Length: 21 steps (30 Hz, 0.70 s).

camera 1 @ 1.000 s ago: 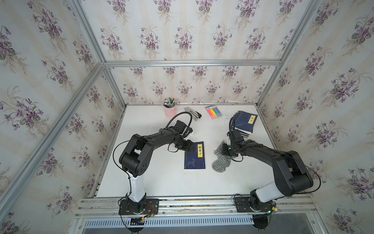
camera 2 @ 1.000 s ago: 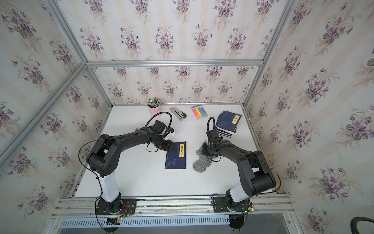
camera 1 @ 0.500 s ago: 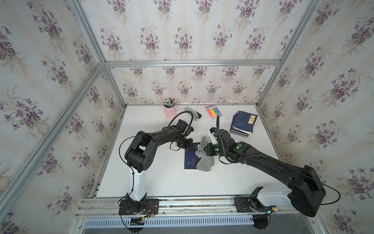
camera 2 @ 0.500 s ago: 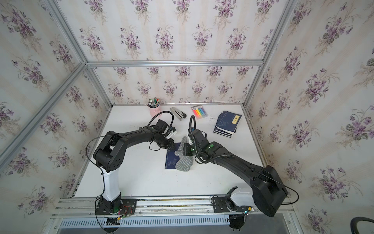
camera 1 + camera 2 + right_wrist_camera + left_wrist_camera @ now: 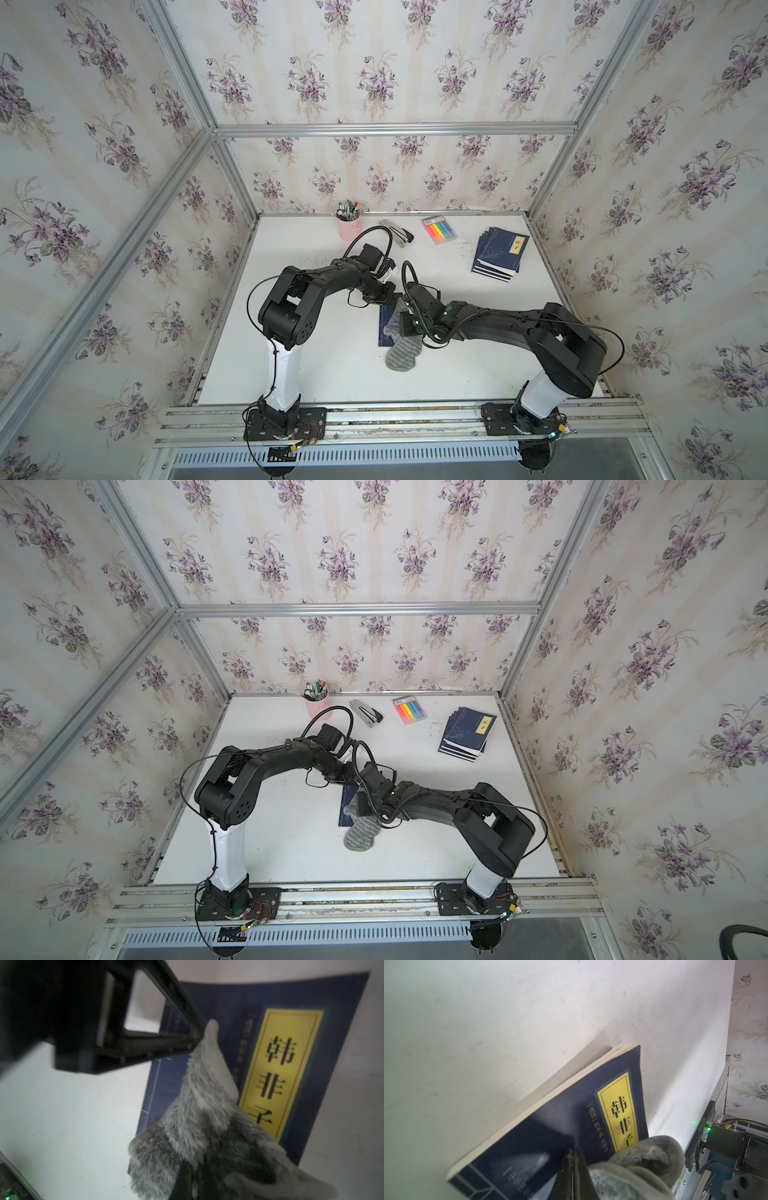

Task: Wipe the cover of the book
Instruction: Wipe the dirt from the cover of the book.

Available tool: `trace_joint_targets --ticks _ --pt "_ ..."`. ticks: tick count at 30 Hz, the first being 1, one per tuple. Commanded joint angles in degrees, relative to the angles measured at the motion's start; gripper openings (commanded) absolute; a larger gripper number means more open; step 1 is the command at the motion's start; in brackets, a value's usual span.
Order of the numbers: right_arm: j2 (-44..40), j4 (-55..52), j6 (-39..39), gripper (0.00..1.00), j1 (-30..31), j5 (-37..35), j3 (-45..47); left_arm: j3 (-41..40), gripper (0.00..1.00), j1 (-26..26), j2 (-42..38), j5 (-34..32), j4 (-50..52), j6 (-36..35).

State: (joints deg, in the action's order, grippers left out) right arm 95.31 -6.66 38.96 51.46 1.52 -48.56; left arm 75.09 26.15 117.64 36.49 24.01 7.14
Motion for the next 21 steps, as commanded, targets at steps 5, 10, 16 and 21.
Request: trace_joint_targets --ticks 5,10,16,21 --pt "-2.64 -0.04 5.07 0.0 -1.87 -0.9 6.0 -0.03 0.04 -0.31 2.05 -5.32 3.85 0.42" --pt "-2.66 -0.19 3.23 0.0 -1.08 0.29 4.85 0.14 0.03 -0.33 2.48 -5.17 3.85 0.75" --pt "4.35 2.01 1.03 0.0 3.47 4.93 -2.77 0.41 0.02 -0.4 3.14 -5.04 4.11 0.77" --pt "8.05 4.31 1.2 0.0 5.39 7.17 -5.69 0.65 0.01 -0.86 4.12 -4.79 4.09 1.04"
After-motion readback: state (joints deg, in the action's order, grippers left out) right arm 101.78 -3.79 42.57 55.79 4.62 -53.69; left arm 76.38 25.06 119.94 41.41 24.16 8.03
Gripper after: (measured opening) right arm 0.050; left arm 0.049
